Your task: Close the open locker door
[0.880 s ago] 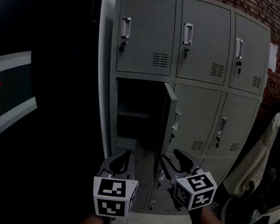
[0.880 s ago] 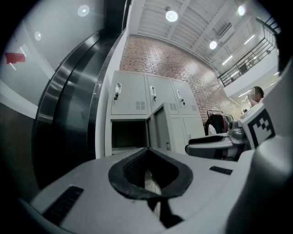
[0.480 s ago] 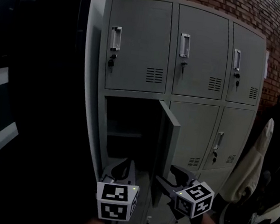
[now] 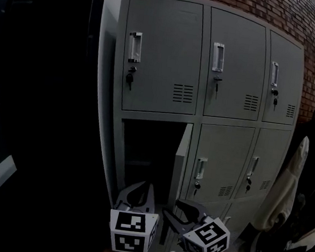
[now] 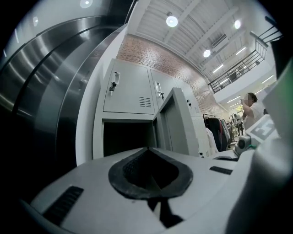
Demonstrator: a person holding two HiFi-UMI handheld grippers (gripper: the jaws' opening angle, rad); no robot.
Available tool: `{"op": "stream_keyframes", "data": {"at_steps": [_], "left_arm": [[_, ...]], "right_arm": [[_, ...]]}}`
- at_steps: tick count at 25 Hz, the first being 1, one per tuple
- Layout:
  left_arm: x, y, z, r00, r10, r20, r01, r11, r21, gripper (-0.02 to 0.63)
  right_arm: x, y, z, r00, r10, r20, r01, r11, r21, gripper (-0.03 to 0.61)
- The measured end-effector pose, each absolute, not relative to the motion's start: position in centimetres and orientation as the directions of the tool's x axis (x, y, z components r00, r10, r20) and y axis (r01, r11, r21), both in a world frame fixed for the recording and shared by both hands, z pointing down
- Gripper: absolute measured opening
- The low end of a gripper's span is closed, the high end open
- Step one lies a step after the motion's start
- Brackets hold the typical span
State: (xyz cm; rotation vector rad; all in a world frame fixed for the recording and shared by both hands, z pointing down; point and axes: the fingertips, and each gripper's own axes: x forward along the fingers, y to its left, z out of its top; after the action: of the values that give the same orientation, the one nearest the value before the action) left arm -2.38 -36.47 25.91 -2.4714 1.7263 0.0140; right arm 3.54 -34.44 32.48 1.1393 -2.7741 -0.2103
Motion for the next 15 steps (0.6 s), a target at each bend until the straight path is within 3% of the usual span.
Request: {"op": "stream_keyframes", "data": {"at_steps": [9,15], "left_arm": [[-5.2,-37.0,24.5,0.39,-0.916,-0.097,-0.917,-0.377,-0.129,0.005],[-5.1,-38.4,23.2,0.488,-0.87,-0.074,-0.871,-0.479,-0.11,0.005]], "right_arm": [[-4.0,-38.2,32.6,-0.729,-0.681,0.067,-0.668,0.729,0.148,0.133],[-7.8,-41.8,32.6,-0.711,-0.7,0.065,-0.688,0.712,0.14,0.13]]}}
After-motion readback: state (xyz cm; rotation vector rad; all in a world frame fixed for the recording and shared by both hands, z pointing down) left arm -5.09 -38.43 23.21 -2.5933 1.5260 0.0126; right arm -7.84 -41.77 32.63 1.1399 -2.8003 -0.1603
